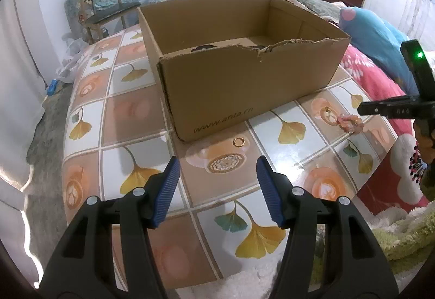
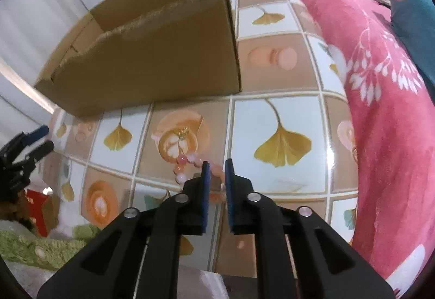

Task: Organize jewelry

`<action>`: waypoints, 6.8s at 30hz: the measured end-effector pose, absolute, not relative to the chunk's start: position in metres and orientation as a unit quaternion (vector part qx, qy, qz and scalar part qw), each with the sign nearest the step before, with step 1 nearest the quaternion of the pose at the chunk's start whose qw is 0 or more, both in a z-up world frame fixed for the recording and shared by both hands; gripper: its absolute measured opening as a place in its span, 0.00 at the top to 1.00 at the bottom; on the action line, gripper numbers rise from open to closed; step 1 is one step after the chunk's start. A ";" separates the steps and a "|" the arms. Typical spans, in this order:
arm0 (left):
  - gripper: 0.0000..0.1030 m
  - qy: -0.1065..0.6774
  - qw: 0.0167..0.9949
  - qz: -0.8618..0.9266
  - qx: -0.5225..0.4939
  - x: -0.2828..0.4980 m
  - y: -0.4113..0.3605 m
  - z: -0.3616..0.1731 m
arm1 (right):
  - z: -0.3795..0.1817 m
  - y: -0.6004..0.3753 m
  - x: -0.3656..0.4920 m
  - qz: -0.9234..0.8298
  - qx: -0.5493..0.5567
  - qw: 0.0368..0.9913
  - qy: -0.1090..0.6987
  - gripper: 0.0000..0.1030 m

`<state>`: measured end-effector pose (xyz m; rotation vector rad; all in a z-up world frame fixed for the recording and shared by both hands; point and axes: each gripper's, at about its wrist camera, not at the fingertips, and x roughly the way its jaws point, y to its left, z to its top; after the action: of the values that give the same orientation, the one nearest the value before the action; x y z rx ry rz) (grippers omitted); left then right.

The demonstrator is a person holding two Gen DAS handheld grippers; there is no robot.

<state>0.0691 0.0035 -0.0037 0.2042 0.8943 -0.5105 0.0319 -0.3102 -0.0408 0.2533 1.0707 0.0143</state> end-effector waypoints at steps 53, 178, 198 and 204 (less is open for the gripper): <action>0.46 0.392 0.882 -0.227 0.129 0.067 -0.017 0.020 | -0.012 -0.376 -0.025 -0.009 0.223 0.884 0.411 0.73; 0.45 0.393 0.864 -0.304 0.082 0.023 -0.065 0.030 | -0.066 -0.482 -0.039 -0.162 0.505 0.725 0.440 0.66; 0.45 0.408 0.858 -0.309 0.035 0.056 -0.039 0.020 | -0.108 -0.487 -0.026 -0.281 0.629 0.588 0.424 0.66; 0.45 0.410 0.857 -0.311 0.030 0.061 -0.035 0.016 | -0.110 -0.489 -0.022 -0.298 0.641 0.571 0.418 0.66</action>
<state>0.0608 -0.0347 0.0165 0.0626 0.8619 -0.6526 -0.0223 -0.4888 -0.1095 1.5029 0.9795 -0.6985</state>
